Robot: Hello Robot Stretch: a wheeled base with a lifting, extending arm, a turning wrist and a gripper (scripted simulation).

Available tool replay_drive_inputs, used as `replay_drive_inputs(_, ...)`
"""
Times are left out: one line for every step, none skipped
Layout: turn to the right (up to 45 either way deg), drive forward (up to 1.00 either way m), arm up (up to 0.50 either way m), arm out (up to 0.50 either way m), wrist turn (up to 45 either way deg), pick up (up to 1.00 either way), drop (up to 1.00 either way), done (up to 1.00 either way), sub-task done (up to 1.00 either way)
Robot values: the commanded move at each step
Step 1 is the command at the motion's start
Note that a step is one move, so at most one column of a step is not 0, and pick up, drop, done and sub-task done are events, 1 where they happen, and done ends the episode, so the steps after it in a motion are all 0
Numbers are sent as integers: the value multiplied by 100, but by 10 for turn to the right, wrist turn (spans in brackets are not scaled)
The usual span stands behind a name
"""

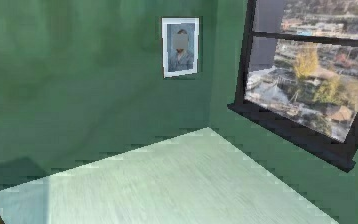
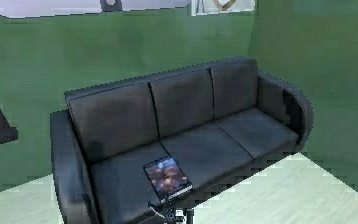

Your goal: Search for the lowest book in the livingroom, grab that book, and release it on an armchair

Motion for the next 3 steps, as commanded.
replay_drive_inputs(0,0,0,0,0,100,0,0,0)
replay_drive_inputs(0,0,10,0,0,0,0,0,0)
replay_drive_inputs(0,0,50,0,0,0,0,0,0)
